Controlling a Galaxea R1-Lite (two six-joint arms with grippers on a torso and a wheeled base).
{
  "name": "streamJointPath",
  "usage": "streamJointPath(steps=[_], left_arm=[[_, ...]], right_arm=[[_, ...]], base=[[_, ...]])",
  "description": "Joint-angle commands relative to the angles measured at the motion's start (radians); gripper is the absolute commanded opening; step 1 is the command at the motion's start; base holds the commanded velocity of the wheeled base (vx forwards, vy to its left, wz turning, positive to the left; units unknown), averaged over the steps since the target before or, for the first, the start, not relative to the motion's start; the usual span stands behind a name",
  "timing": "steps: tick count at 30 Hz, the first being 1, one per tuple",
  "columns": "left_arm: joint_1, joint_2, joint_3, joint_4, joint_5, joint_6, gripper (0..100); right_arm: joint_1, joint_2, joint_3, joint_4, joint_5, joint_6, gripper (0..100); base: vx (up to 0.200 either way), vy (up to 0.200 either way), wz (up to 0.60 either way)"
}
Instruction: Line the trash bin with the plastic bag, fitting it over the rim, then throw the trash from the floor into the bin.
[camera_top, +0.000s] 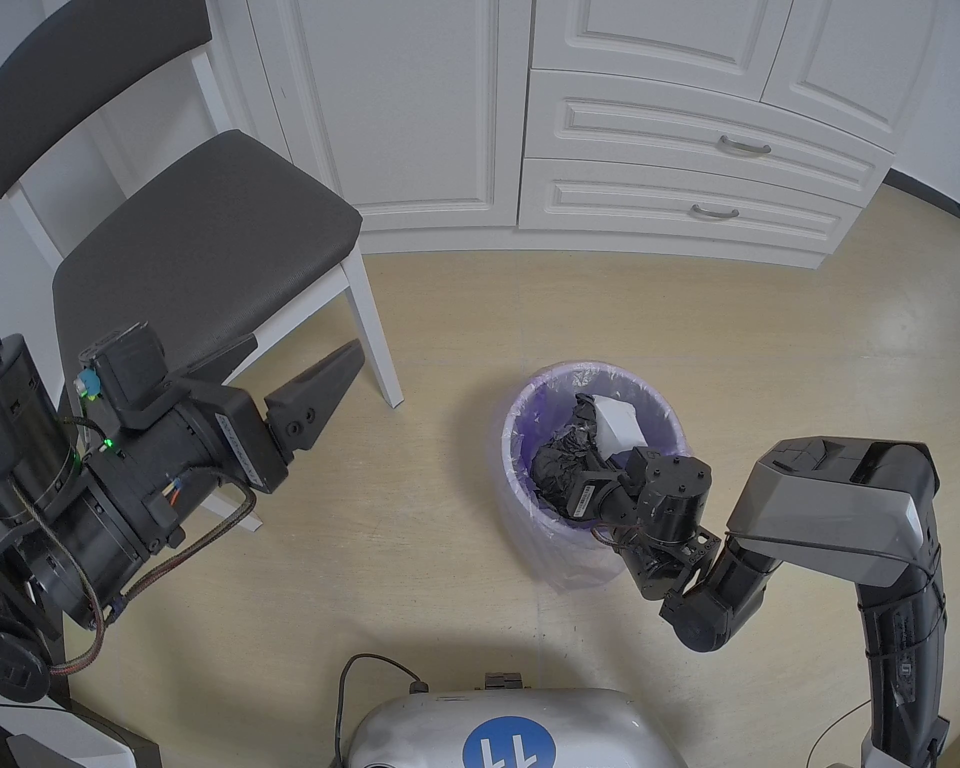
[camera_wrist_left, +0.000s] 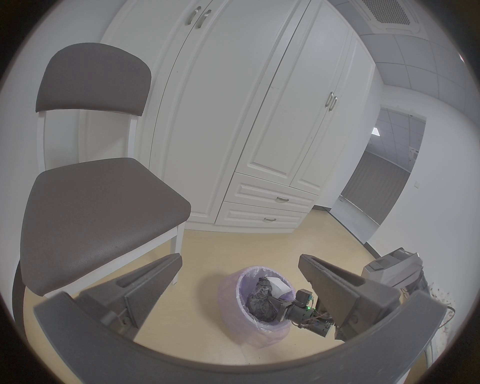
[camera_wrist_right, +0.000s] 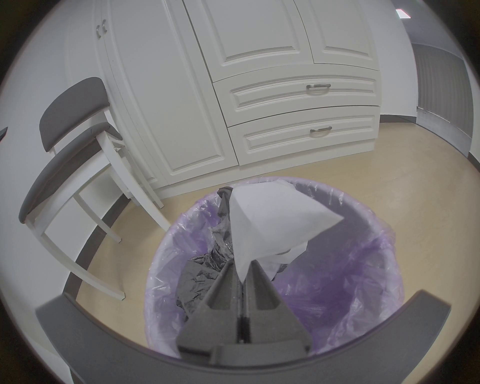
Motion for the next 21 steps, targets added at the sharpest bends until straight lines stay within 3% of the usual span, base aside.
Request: streamJointPath(steps=[1, 10, 11, 21], left_arm=[[0.0, 0.004, 0.0, 0.0, 0.0, 0.0, 100], [0.0, 0.002, 0.0, 0.0, 0.0, 0.0, 100], [0.0, 0.002, 0.0, 0.0, 0.0, 0.0, 100], [0.0, 0.007, 0.002, 0.0, 0.0, 0.0, 100]], right_arm=[[-0.007, 0.028, -0.019, 0.001, -0.002, 0.001, 0], [-0.02, 0.033, -0.022, 0.007, -0.002, 0.001, 0], [-0.02, 0.034, -0.023, 0.007, -0.002, 0.001, 100], [-0.021, 0.021, -0.016, 0.002, -0.002, -0.002, 100]], base=[[0.0, 0.0, 0.0], [0.0, 0.0, 0.0], [0.0, 0.0, 0.0], [0.0, 0.0, 0.0]])
